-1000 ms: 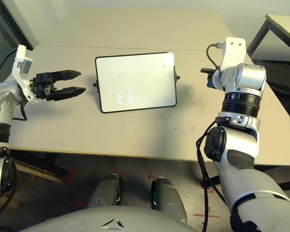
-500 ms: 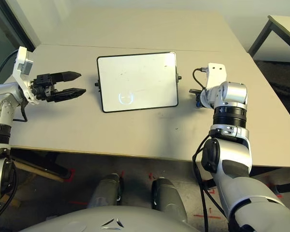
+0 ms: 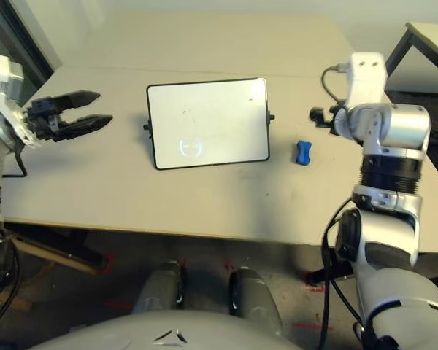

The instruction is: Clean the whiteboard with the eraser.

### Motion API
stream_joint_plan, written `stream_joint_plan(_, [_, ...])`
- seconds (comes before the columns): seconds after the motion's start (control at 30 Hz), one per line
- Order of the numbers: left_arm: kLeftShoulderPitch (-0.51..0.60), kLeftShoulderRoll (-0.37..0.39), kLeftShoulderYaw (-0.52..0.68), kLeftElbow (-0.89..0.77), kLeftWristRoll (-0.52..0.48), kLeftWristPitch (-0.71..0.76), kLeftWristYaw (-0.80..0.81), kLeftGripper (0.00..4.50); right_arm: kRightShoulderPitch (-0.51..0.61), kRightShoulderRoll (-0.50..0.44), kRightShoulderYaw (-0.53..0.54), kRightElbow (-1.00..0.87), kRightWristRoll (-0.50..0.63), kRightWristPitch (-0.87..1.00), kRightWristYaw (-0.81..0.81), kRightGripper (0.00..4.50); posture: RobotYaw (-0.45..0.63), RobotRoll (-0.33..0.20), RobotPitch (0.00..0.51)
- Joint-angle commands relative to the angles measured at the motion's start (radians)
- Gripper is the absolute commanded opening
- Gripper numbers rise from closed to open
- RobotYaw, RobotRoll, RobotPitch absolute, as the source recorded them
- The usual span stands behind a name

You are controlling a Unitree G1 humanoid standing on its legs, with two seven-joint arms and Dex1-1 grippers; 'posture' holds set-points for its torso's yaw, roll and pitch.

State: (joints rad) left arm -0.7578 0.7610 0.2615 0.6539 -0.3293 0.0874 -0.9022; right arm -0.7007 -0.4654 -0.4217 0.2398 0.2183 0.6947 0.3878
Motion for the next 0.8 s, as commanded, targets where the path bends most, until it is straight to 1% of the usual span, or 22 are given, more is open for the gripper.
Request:
stream_joint_plan(0.03, [-0.016,-0.046,0.01,0.141,0.115,-0.138,0.292,4.5,0.06,0.03,-0.068,0.143,0.018,-0.229,-0.053,4.43,0.28,0.0,0.044])
stream_joint_plan(0.1, [-0.012,-0.067,0.004,0.191,0.153,-0.167,0.398,4.5,0.089,0.032,-0.046,0.217,-0.018,-0.395,-0.077,4.43,0.28,0.0,0.044])
stream_joint_plan(0.2, [0.013,-0.107,-0.001,0.277,0.196,-0.233,0.539,4.5,0.103,0.047,-0.052,0.354,-0.078,-0.65,-0.231,4.43,0.27,0.0,0.036])
stream_joint_plan(0.27, [0.012,-0.136,0.021,0.316,0.192,-0.271,0.615,4.5,0.111,0.054,-0.041,0.415,-0.1,-0.77,-0.283,4.43,0.26,0.0,0.034])
stream_joint_plan(0.33, [0.004,-0.156,0.041,0.346,0.177,-0.293,0.661,4.5,0.117,0.062,-0.026,0.472,-0.112,-0.843,-0.314,4.43,0.26,0.0,0.033])
stream_joint_plan(0.43, [-0.001,-0.169,0.055,0.384,0.175,-0.321,0.71,4.5,0.112,0.062,-0.006,0.556,-0.11,-0.918,-0.318,4.43,0.25,0.0,0.033])
stream_joint_plan(0.6, [-0.014,-0.163,0.069,0.442,0.173,-0.314,0.752,4.5,0.08,0.038,-0.024,0.675,-0.077,-0.965,-0.328,4.43,0.26,0.0,0.036])
stream_joint_plan(0.77, [-0.024,-0.154,0.056,0.466,0.196,-0.31,0.769,4.5,0.072,0.021,-0.016,0.728,-0.063,-0.992,-0.312,4.43,0.26,0.0,0.037])
stream_joint_plan(0.8, [-0.026,-0.154,0.055,0.468,0.196,-0.306,0.767,4.5,0.071,0.021,-0.014,0.73,-0.061,-0.996,-0.312,4.43,0.25,0.0,0.041])
